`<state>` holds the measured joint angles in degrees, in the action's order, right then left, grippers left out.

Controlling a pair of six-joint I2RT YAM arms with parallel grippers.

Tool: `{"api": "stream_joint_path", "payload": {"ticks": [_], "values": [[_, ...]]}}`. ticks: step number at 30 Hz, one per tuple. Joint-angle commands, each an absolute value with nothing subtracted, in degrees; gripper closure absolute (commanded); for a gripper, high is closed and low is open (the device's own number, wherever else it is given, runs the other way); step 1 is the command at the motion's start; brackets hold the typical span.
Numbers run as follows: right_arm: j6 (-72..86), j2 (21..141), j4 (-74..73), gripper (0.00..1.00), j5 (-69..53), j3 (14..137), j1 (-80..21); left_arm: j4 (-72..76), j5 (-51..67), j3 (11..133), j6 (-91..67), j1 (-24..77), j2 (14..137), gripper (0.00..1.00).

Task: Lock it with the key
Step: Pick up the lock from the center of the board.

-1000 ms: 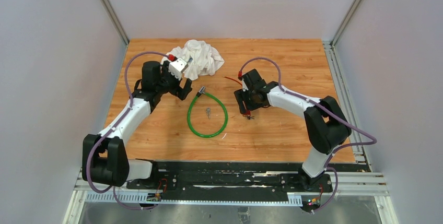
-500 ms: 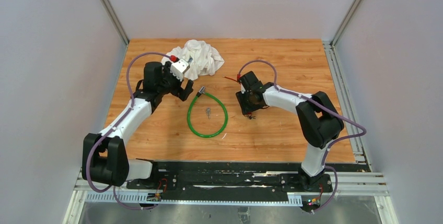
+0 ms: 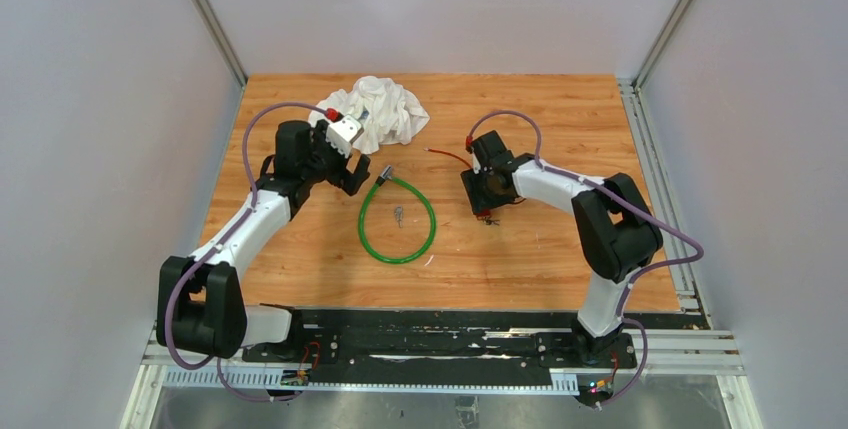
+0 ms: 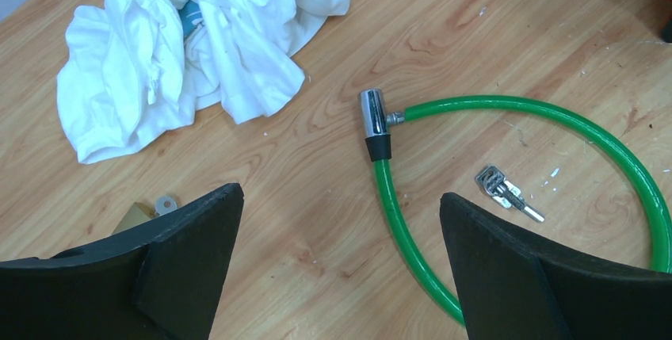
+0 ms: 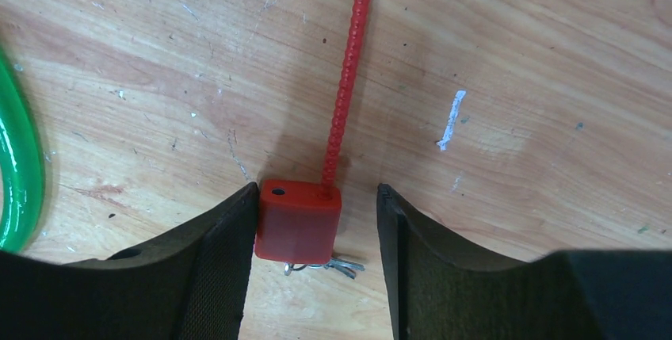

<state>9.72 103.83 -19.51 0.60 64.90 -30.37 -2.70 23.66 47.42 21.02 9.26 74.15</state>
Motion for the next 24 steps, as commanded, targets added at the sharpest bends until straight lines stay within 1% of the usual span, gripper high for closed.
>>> {"api": "stream_joint_path", "payload": {"ticks": [1,4,7,15,20,24], "values": [[8.81,102.81,-20.92,0.47,1.74,62.77,-29.73,-1.08,23.38,46.75,21.68,9.76,72.39,0.01],[9.18,102.04,-20.56,0.53,1.09,61.79,-29.65,-1.00,23.25,46.54,21.87,9.76,72.16,0.02],[9.69,101.02,-20.27,0.56,0.03,60.59,-29.60,-0.98,23.31,46.63,21.71,9.76,71.99,0.02],[9.75,98.58,-18.60,0.50,-2.01,57.76,-29.59,-0.94,23.38,46.40,22.12,9.76,72.16,0.02],[8.95,100.88,-18.55,0.50,-1.38,59.01,-29.61,0.42,23.58,45.13,22.33,9.76,71.68,0.02],[8.43,103.03,-18.30,0.52,-1.33,60.01,-29.56,0.53,23.95,45.19,21.98,9.76,71.64,0.02]]}}
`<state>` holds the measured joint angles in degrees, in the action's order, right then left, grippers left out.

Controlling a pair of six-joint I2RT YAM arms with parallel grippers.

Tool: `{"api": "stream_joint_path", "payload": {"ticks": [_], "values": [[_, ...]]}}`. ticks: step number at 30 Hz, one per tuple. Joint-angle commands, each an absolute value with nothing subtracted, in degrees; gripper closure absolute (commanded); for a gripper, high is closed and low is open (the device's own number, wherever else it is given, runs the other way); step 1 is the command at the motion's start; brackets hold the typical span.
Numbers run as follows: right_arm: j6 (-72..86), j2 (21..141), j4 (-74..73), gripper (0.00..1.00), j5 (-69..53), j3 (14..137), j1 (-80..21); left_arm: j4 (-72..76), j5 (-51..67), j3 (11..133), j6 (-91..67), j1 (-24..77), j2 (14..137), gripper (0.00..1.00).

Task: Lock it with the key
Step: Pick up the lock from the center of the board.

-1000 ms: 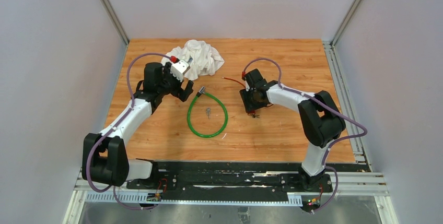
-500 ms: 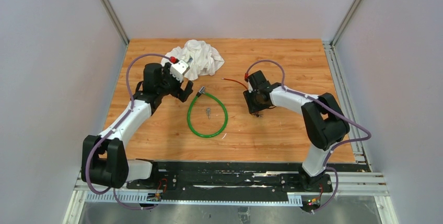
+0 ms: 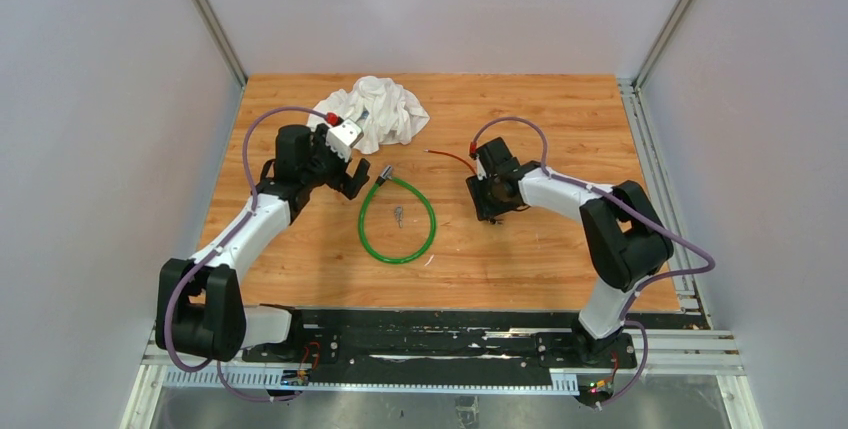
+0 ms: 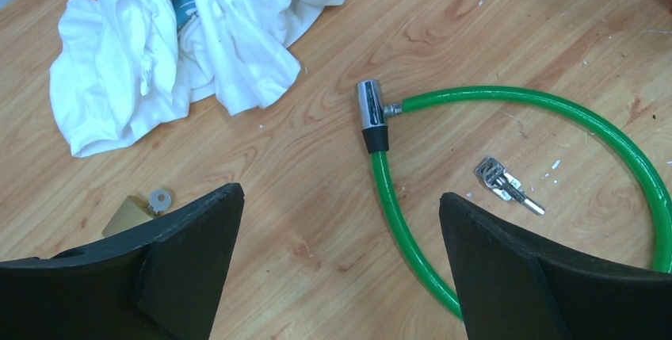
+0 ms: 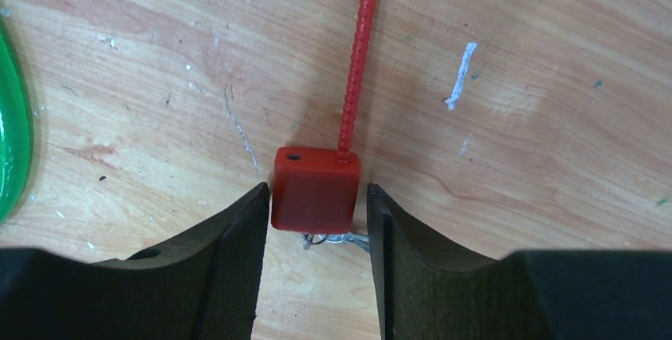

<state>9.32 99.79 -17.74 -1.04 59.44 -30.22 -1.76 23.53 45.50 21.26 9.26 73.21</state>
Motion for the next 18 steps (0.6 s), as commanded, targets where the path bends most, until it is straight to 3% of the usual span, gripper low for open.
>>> {"api": "stream_joint_path", "payload": {"ticks": [1,11,18], "values": [[8.17,103.43,-18.22,0.52,-1.39,60.32,-29.54,0.52,23.99,45.10,21.97,9.76,71.56,0.02],[7.90,103.05,-18.70,0.60,-2.43,59.76,-28.98,0.78,24.54,44.82,22.08,9.76,71.54,0.02],[7.66,101.43,-19.23,0.49,-2.43,58.28,-29.00,0.95,24.46,44.83,22.21,9.76,71.98,0.02]]}}
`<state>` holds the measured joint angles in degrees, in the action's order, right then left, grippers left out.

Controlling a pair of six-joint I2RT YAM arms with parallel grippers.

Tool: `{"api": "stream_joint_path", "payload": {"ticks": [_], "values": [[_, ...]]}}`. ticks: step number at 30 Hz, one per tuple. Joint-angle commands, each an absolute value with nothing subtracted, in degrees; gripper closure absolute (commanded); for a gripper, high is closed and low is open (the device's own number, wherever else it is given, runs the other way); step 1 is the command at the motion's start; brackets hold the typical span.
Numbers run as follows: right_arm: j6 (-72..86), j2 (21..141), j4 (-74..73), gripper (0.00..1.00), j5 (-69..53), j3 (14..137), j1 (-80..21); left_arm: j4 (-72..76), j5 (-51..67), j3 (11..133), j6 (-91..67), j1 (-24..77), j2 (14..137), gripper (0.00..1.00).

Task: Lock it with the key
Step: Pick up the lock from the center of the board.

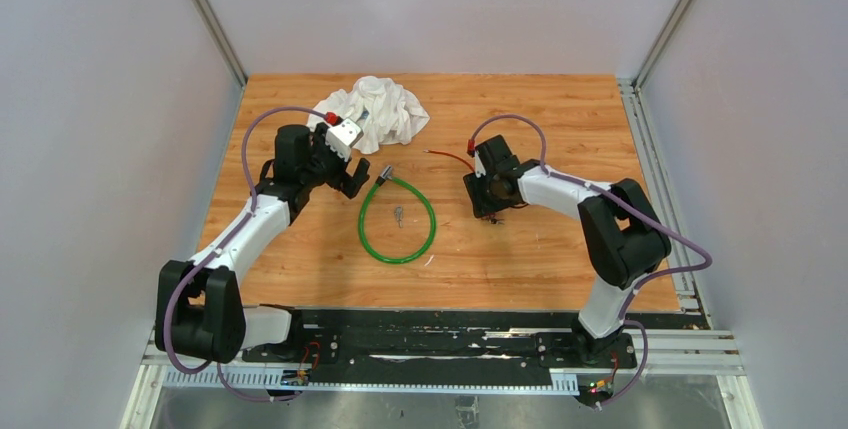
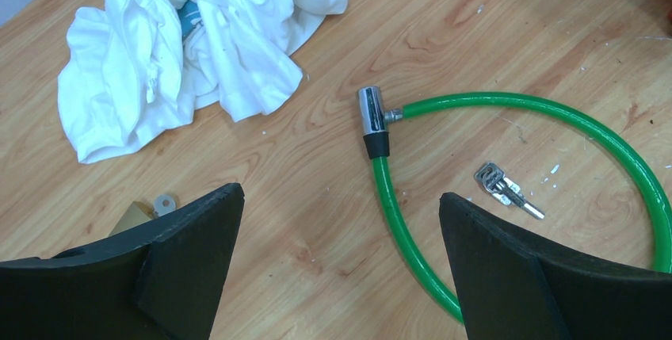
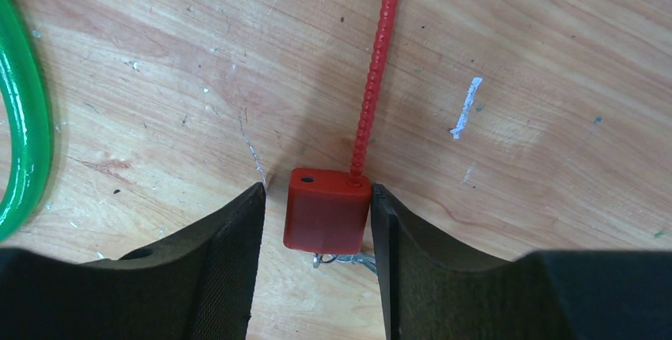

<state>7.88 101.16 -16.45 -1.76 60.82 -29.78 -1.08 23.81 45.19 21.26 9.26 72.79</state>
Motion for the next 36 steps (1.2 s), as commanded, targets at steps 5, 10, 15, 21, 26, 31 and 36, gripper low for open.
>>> {"api": "stream_joint_path", "payload": {"ticks": [5,10,15,21,26,31,36], "values": [[7.58,101.30,-19.27,0.49,-2.94,57.99,-29.00,0.92,24.16,44.75,22.28,9.76,71.98,0.02],[6.83,99.50,-18.66,0.51,-1.91,56.01,-29.00,0.95,24.12,44.81,22.24,9.76,72.20,0.02],[6.50,98.65,-17.61,0.55,-1.79,55.01,-29.06,0.88,24.07,44.74,22.27,9.76,72.33,0.02],[6.50,101.48,-17.38,0.56,-1.98,56.62,-29.08,0.87,24.17,44.84,22.08,9.76,72.42,0.02],[6.18,102.29,-17.28,0.57,-1.17,57.44,-29.09,0.88,24.26,44.56,22.23,9.76,72.25,0.02],[5.87,101.99,-17.44,0.62,-0.59,57.66,-29.03,0.87,24.44,44.50,22.16,9.76,72.08,0.02],[3.76,99.49,-17.55,0.78,0.34,58.53,-28.68,1.77,24.43,44.32,21.77,9.76,71.32,0.02]]}}
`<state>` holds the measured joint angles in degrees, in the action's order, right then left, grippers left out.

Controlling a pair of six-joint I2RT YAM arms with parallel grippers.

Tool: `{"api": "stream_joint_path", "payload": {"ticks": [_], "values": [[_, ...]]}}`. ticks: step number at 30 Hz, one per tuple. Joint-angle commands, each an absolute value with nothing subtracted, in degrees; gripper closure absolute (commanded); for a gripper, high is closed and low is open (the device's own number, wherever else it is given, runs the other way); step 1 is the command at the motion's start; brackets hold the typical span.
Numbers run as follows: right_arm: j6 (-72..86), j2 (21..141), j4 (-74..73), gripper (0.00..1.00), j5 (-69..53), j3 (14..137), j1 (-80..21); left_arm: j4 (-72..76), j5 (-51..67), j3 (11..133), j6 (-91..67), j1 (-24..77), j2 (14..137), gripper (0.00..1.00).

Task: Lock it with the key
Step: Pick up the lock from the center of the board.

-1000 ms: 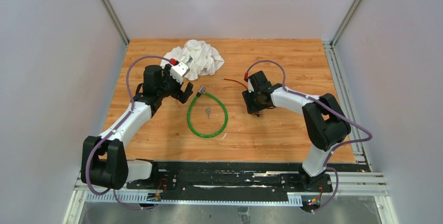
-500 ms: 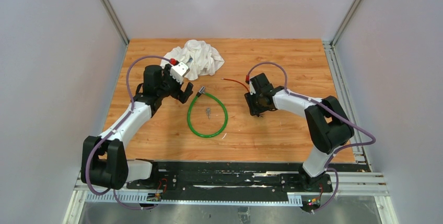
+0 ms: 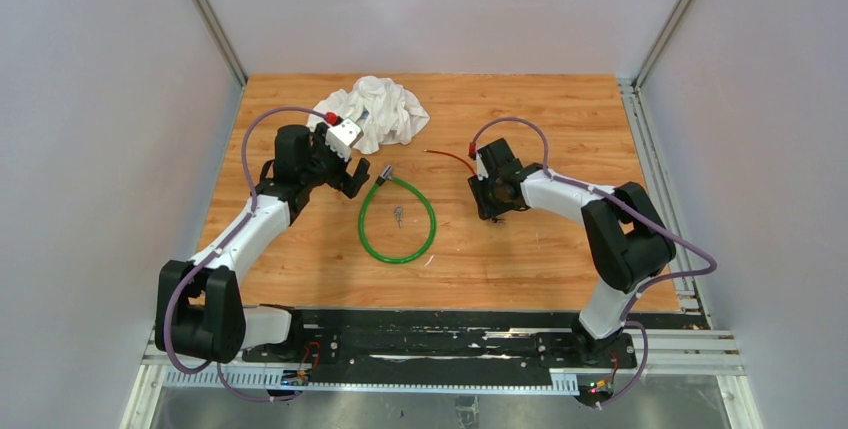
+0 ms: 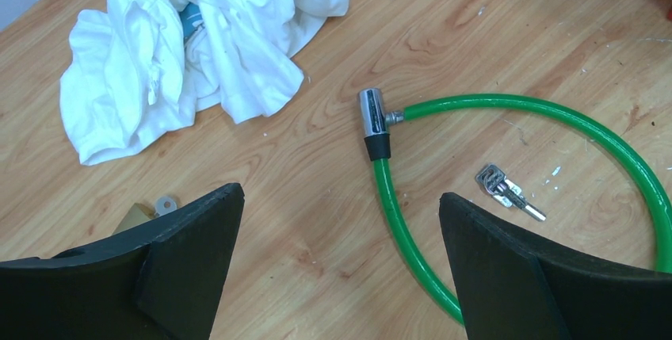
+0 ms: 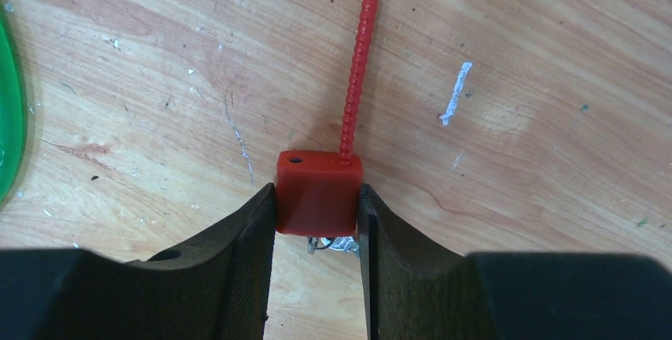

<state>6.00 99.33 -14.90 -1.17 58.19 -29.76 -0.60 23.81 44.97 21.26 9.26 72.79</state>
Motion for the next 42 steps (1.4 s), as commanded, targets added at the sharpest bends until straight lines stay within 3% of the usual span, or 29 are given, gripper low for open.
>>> {"api": "stream_joint_path", "payload": {"ticks": [1,7,17,25,35,38,42], "values": [[2.67,98.48,-17.29,0.83,0.35,58.88,-28.49,2.10,24.50,44.22,21.53,9.76,71.14,0.02],[-5.15,88.13,-12.33,0.99,0.09,58.66,-28.17,0.22,24.16,48.08,19.79,9.76,72.22,0.02],[-26.06,76.93,-14.88,0.99,-15.09,64.65,-27.77,-3.59,39.01,57.58,15.50,9.76,74.59,0.00],[-38.14,72.88,-26.99,0.99,-27.16,72.21,-27.77,-10.99,49.51,62.36,20.03,9.85,75.83,0.07],[-40.10,72.22,-36.02,0.99,-33.36,77.92,-27.77,-28.93,59.61,70.17,20.84,9.99,84.81,0.27],[-40.03,71.95,-35.93,0.99,-33.14,77.50,-27.80,-30.04,62.53,70.54,19.06,10.06,86.67,0.41],[-38.91,71.44,-34.61,0.99,-32.44,76.34,-27.77,-30.76,64.18,69.84,18.58,10.43,87.74,0.47]]}}
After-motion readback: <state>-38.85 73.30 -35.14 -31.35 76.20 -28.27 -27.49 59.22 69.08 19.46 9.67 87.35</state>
